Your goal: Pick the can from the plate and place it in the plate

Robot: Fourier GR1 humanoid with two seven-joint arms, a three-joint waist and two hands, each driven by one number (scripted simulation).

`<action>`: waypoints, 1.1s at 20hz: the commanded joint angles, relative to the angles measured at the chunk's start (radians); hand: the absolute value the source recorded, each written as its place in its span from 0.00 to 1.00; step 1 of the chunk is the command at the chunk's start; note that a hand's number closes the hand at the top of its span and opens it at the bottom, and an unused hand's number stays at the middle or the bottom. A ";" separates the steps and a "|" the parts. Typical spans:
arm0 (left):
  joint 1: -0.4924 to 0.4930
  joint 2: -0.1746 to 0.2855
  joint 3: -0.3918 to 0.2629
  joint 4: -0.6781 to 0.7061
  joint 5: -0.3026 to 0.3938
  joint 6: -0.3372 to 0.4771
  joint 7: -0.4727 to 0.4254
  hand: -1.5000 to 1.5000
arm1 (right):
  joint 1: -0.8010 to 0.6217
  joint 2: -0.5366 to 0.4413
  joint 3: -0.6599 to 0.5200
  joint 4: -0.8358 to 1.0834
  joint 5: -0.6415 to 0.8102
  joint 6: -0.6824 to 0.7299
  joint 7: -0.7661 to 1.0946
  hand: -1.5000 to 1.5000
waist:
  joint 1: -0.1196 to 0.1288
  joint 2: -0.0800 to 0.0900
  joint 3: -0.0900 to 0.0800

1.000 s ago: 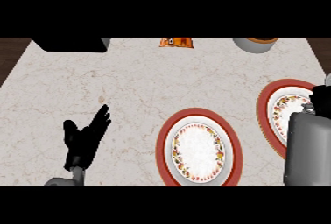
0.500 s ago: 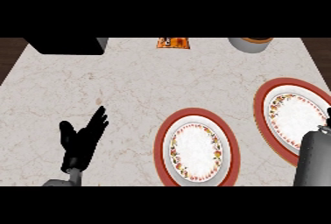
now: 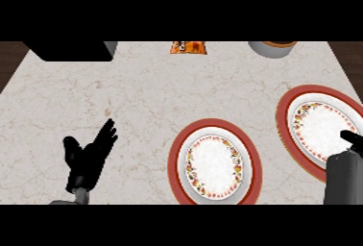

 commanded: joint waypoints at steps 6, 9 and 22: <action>-0.009 0.020 0.023 0.000 -0.002 -0.009 0.010 0.50 | 0.047 -0.056 0.085 0.036 -0.299 -0.390 -0.228 0.00 | -0.008 -0.002 -0.002; -0.025 0.016 0.015 -0.021 -0.016 0.011 0.053 0.50 | 0.048 -0.018 0.095 0.010 -0.334 -0.488 -0.241 0.00 | -0.006 -0.003 -0.002; 0.028 -0.009 0.014 -0.002 -0.031 0.001 -0.007 0.50 | 0.491 0.070 0.685 -0.424 -0.597 -0.571 -0.159 0.00 | -0.014 -0.008 -0.005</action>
